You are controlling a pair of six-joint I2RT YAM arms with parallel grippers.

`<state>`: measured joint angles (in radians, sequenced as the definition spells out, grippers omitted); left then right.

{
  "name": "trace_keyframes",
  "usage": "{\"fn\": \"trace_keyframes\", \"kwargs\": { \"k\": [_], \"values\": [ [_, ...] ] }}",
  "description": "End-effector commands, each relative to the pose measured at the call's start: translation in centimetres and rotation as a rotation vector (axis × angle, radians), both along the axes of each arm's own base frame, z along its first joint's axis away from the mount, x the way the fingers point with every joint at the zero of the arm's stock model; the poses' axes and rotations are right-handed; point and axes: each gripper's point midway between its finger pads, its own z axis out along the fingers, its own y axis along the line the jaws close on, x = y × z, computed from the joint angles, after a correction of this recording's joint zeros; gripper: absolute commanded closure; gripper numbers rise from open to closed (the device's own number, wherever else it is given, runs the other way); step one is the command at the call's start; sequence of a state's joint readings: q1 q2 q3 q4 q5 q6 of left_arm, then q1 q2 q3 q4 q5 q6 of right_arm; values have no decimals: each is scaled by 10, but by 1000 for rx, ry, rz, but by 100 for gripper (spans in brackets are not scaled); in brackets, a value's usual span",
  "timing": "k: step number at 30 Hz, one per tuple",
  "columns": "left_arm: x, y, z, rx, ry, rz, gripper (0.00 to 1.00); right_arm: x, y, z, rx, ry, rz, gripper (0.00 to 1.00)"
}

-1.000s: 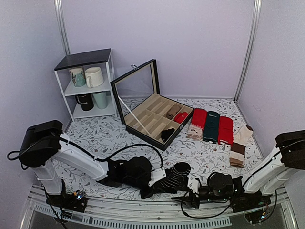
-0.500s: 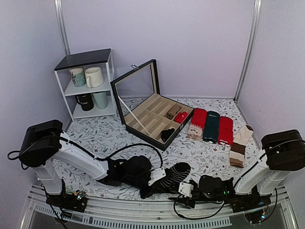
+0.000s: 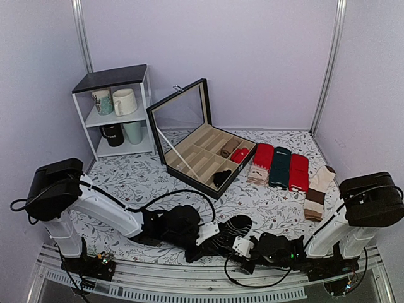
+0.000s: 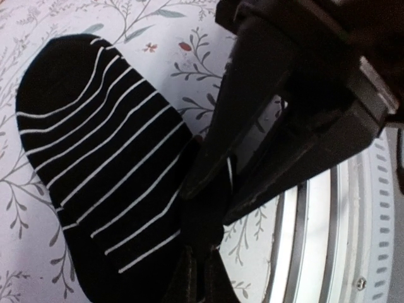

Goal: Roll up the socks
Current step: Roll the sock at the corner of the board.

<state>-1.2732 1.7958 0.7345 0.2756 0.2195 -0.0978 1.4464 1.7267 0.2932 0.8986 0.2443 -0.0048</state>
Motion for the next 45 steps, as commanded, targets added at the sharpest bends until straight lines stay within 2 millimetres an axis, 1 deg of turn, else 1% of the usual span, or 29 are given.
{"fn": "trace_keyframes", "kwargs": {
  "k": [1, 2, 3, 4, 5, 7, 8, 11, 13, 15, 18, 21, 26, 32, 37, 42, 45],
  "values": [
    [-18, 52, -52, 224, 78, -14, 100, -10, -24, -45, -171, 101, -16, 88],
    [-16, 51, -49, 212, 66, -10, 100, -12, -25, -47, -170, 126, -26, 92],
    [-13, 49, -45, 197, 49, -4, 95, -13, -27, -49, -168, 152, -32, 95],
    [-10, 47, -40, 181, 31, 3, 87, -15, -29, -51, -170, 171, -37, 97],
    [-6, 45, -34, 159, 6, 9, 83, -16, -31, -52, -164, 200, -55, 98],
    [3, 39, -16, 98, -58, 28, 80, -18, -35, -53, -153, 245, -77, 99],
    [10, 36, -5, 64, -101, 43, 78, -19, -37, -53, -146, 267, -85, 100],
    [20, 29, 30, -54, -232, 53, 76, -23, -42, -53, -120, 400, -109, 100],
    [19, 26, 53, -131, -325, 28, 72, -29, -44, -56, -121, 502, -123, 100],
    [14, 24, 70, -196, -407, -16, 69, -36, -47, -61, -137, 595, -135, 100],
    [9, 23, 83, -254, -491, -67, 67, -42, -54, -69, -173, 727, -186, 99],
    [1, 20, 79, -262, -504, -115, 67, -48, -62, -77, -216, 810, -238, 99],
    [-12, 18, 57, -234, -487, -181, 66, -52, -70, -87, -269, 867, -292, 99],
    [-15, 17, 36, -167, -478, -221, 65, -49, -72, -88, -274, 878, -316, 99],
    [-23, 20, 30, -161, -450, -245, 65, -47, -73, -89, -277, 879, -323, 99],
    [-29, 17, 23, -150, -440, -262, 65, -46, -74, -90, -278, 888, -327, 99],
    [-30, 16, 15, -125, -433, -267, 65, -45, -75, -90, -277, 895, -332, 99]
  ]
}}
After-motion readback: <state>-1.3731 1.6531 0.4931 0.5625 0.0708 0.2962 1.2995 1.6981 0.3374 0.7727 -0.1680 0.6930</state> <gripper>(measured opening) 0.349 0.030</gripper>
